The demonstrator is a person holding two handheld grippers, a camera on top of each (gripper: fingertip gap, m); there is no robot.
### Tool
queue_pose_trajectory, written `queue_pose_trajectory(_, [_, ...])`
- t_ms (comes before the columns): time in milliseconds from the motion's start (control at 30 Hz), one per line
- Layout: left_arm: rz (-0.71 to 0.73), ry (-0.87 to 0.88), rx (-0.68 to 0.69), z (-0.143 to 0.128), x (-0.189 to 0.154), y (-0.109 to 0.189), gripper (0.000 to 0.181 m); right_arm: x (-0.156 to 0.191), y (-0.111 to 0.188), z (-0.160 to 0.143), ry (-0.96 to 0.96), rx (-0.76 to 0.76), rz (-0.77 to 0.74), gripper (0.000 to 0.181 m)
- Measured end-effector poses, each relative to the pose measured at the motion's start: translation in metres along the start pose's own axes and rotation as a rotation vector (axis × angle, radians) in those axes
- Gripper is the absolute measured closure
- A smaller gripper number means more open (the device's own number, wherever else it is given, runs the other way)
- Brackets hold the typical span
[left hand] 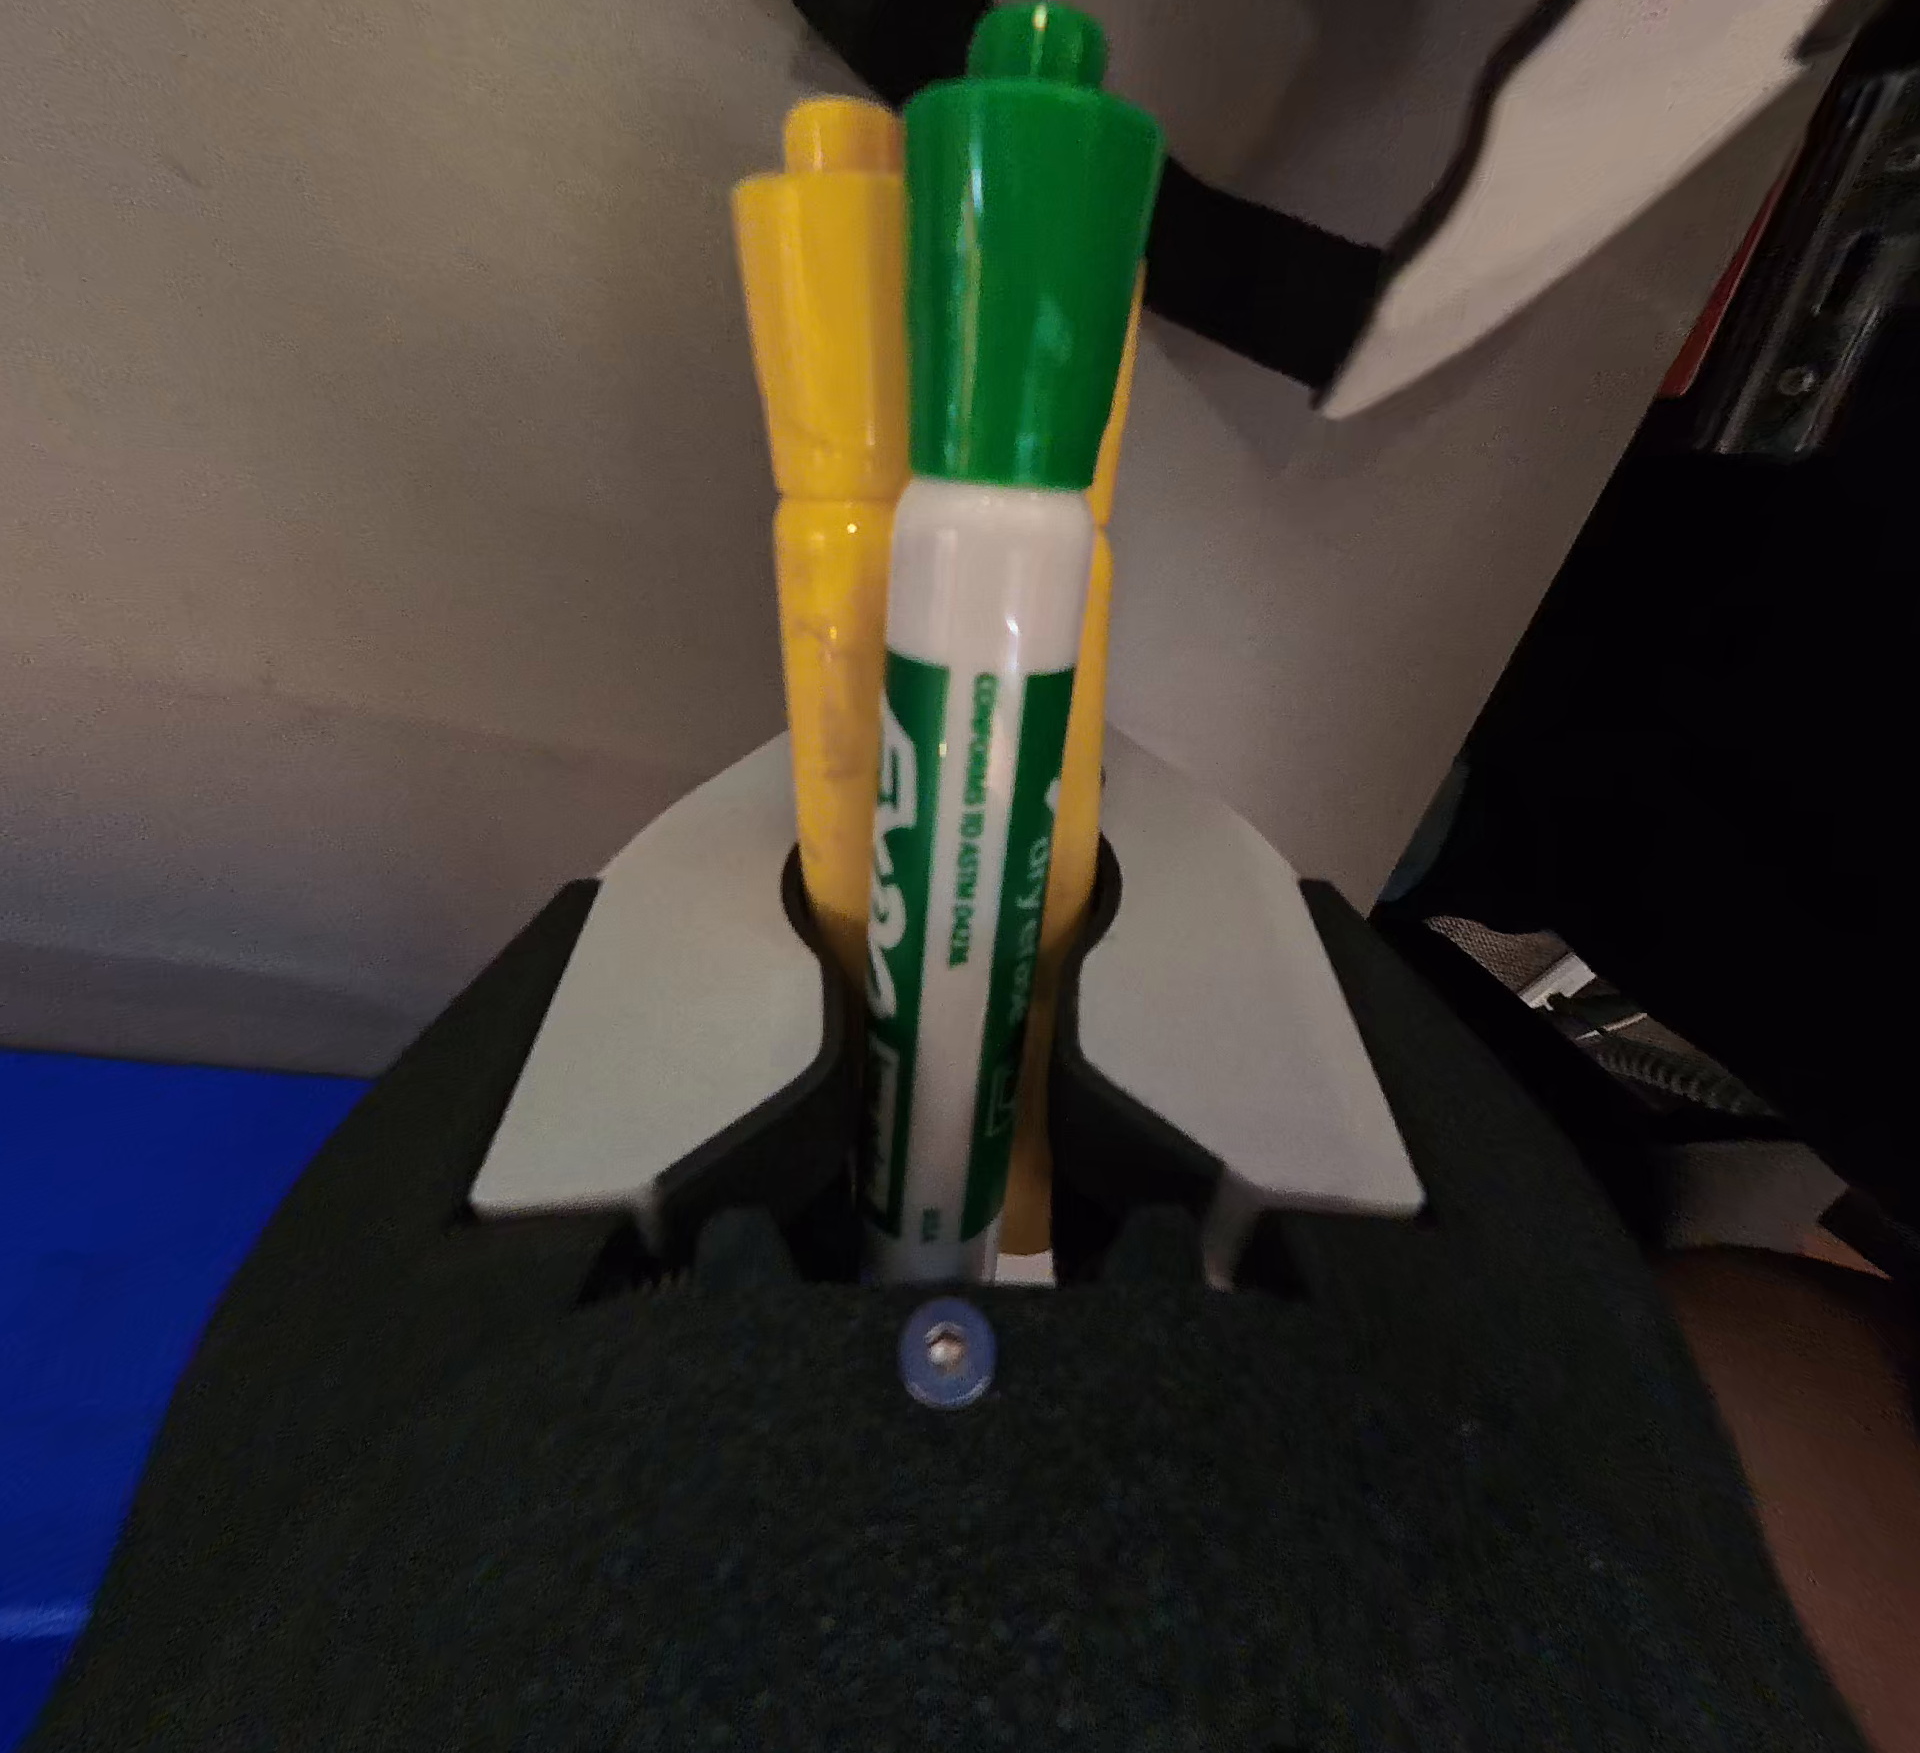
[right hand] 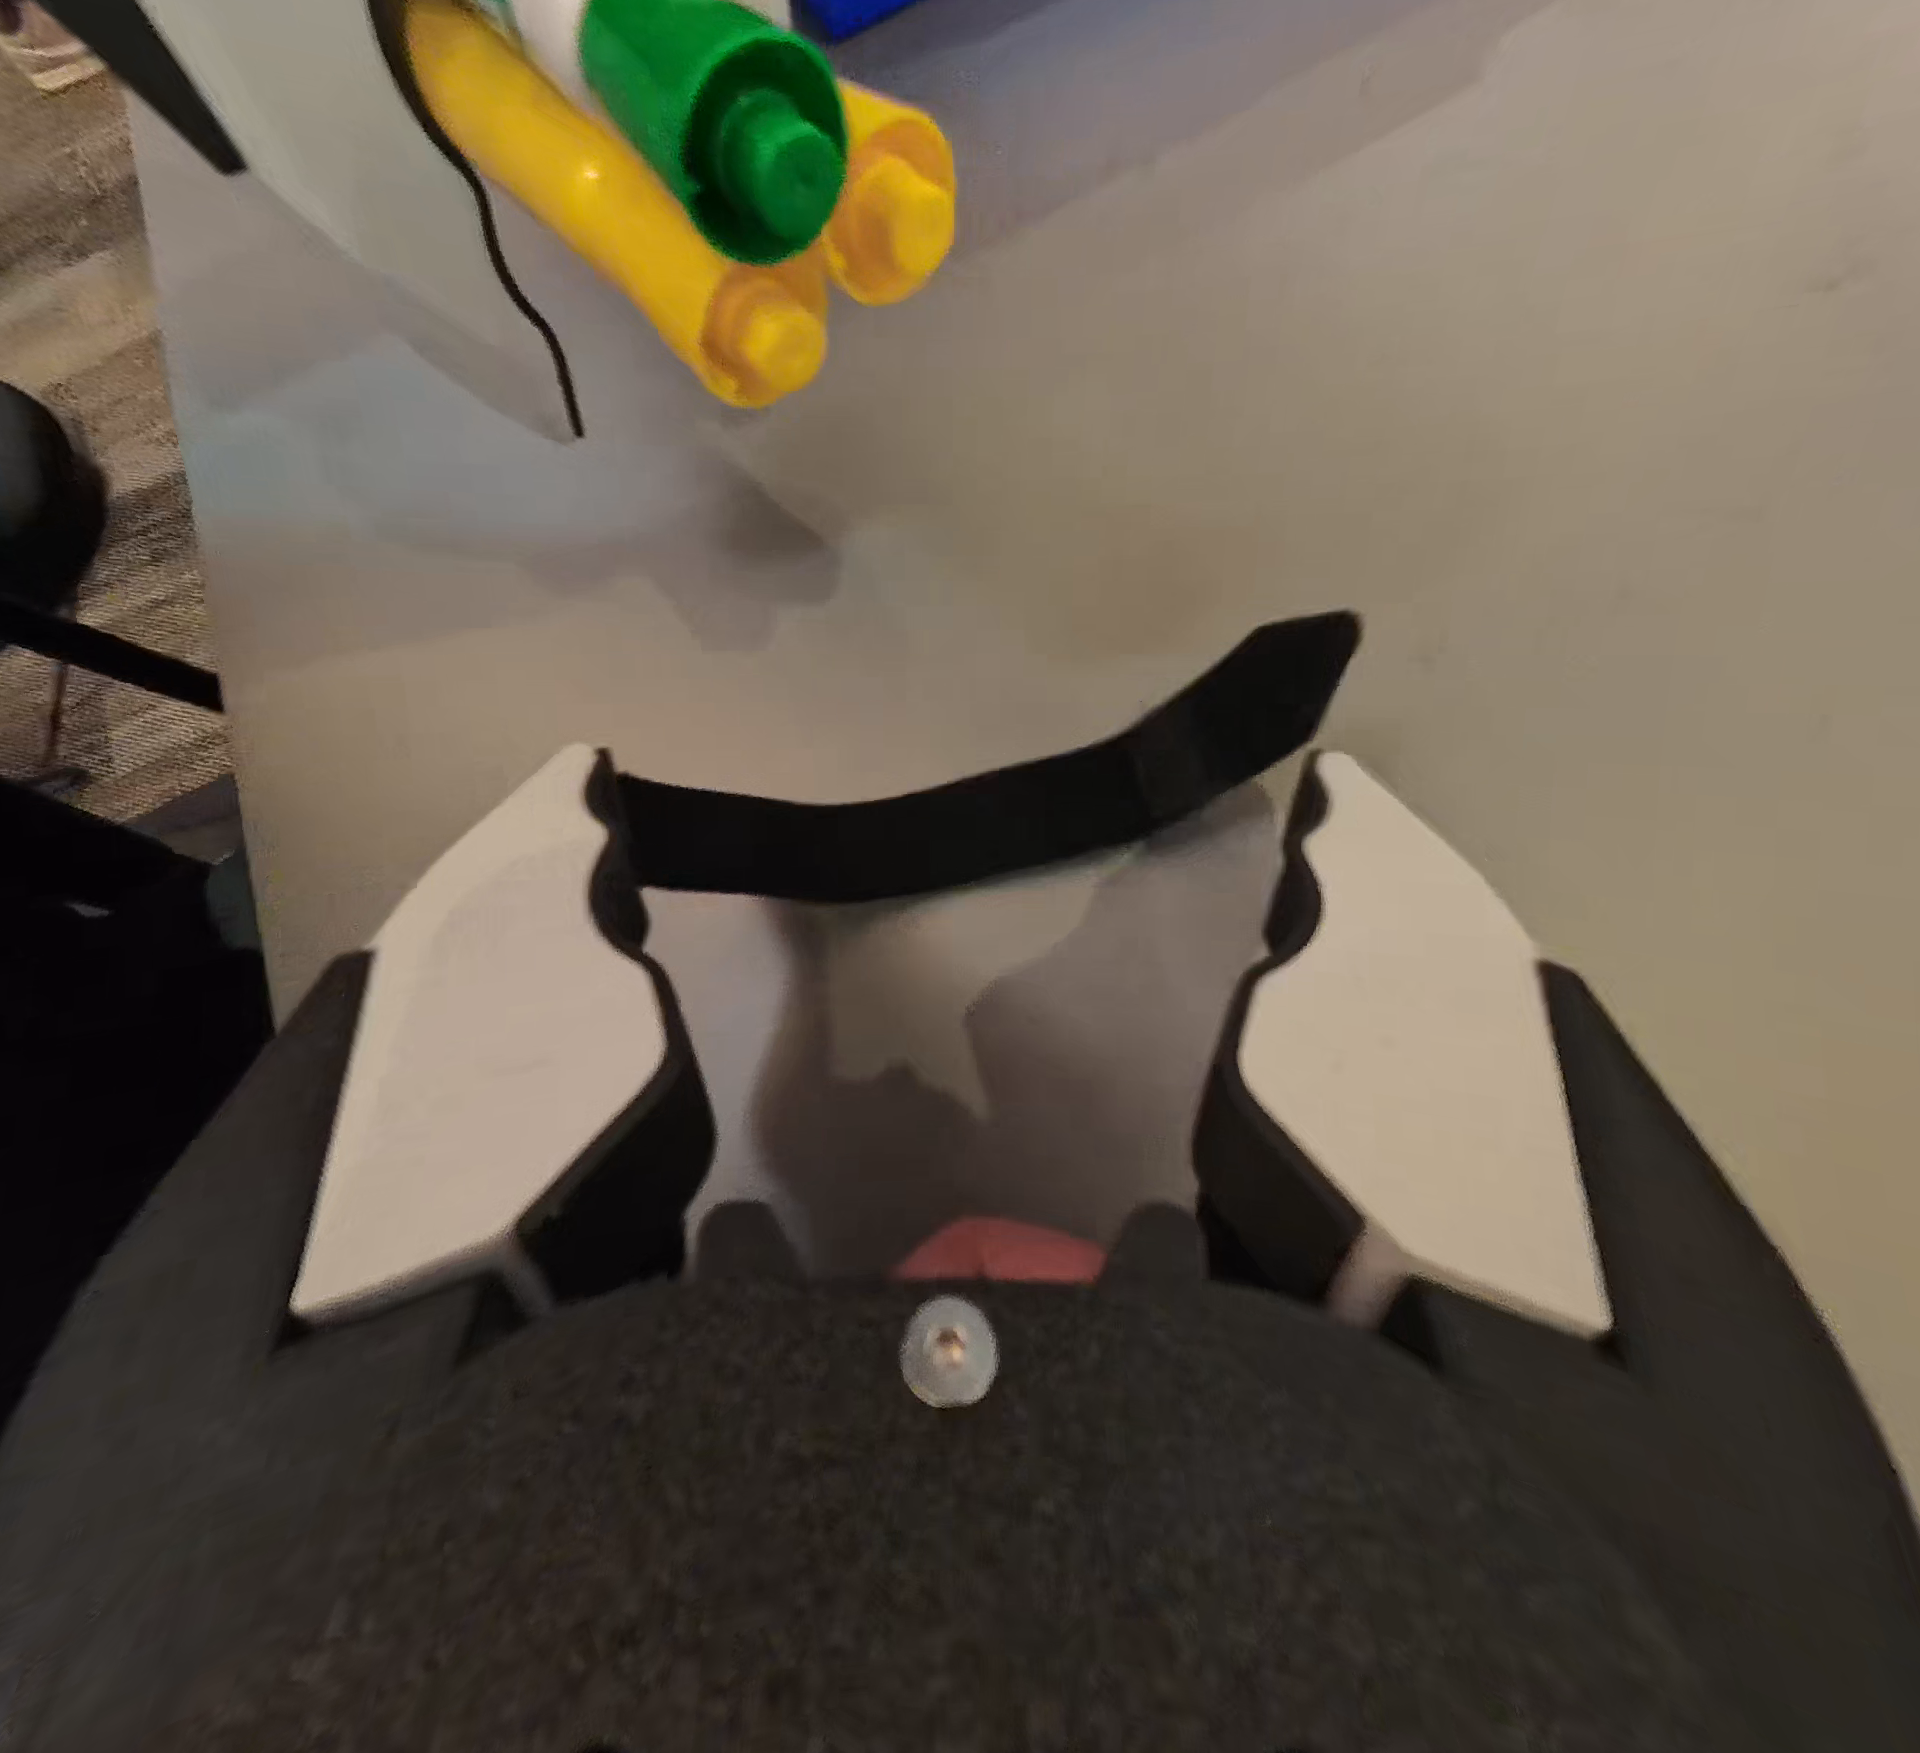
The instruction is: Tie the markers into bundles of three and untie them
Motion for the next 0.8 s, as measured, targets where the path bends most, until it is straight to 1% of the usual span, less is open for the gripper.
queue_pose_trajectory(33, [0.0, -0.002, -0.004, 0.0, 0.0, 0.001, 0.139, -0.002, -0.001, 0.002, -0.027, -0.001, 0.011, 0.073])
queue_pose_trajectory(67, [-0.008, -0.003, -0.009, 0.0, -0.001, 0.001, 0.14, -0.004, -0.001, 0.007, -0.068, -0.025, 0.036, 0.08])
queue_pose_trajectory(133, [-0.012, -0.004, -0.011, -0.001, -0.001, 0.002, 0.139, -0.009, 0.001, 0.018, -0.153, -0.085, 0.1, 0.1])
queue_pose_trajectory(200, [-0.007, -0.005, -0.013, -0.001, -0.001, 0.002, 0.139, -0.019, 0.002, 0.023, -0.196, -0.084, 0.124, 0.102])
queue_pose_trajectory(267, [-0.01, -0.009, -0.026, 0.001, -0.002, 0.003, 0.14, -0.027, 0.004, 0.025, -0.171, -0.073, 0.109, 0.106])
queue_pose_trajectory(367, [-0.017, -0.004, -0.037, 0.004, -0.002, 0.003, 0.14, -0.039, 0.013, 0.027, -0.093, -0.059, 0.061, 0.121])
queue_pose_trajectory(400, [-0.016, -0.002, -0.036, 0.004, -0.001, 0.002, 0.14, -0.04, 0.017, 0.031, -0.078, -0.083, 0.071, 0.127])
queue_pose_trajectory(433, [-0.016, -0.001, -0.034, 0.004, -0.001, 0.001, 0.14, -0.038, 0.023, 0.033, -0.069, -0.101, 0.102, 0.141])
queue_pose_trajectory(467, [-0.019, 0.0, -0.029, 0.004, -0.001, 0.0, 0.14, -0.037, 0.028, 0.034, -0.066, -0.104, 0.131, 0.162])
queue_pose_trajectory(500, [-0.022, 0.001, -0.024, 0.004, -0.001, -0.002, 0.139, -0.037, 0.035, 0.036, -0.063, -0.115, 0.145, 0.177])
queue_pose_trajectory(533, [-0.021, 0.002, -0.021, 0.005, -0.001, -0.002, 0.139, -0.037, 0.041, 0.039, -0.052, -0.145, 0.15, 0.18])
queue_pose_trajectory(600, [-0.026, 0.0, -0.02, 0.007, -0.002, -0.004, 0.139, -0.041, 0.051, 0.044, -0.009, -0.198, 0.117, 0.18])
queue_pose_trajectory(667, [-0.028, -0.008, -0.025, 0.01, -0.002, -0.005, 0.139, -0.041, 0.056, 0.044, 0.072, -0.206, 0.076, 0.18])
queue_pose_trajectory(733, [-0.035, -0.015, -0.021, 0.013, -0.003, -0.006, 0.139, -0.047, 0.06, 0.047, 0.136, -0.215, -0.006, 0.18])
queue_pose_trajectory(800, [-0.048, -0.034, -0.022, 0.019, -0.004, -0.005, 0.139, -0.046, 0.064, 0.056, 0.181, -0.247, -0.023, 0.18])
Point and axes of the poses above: each gripper's, where its closed fingertips meet, y back along the fingers, z out of its top, x = y × z across the jaws, the point moved 1 cm from there along y, back along the fingers, and after that the axes turned 9 degrees about -y, right-handed, at the moved point
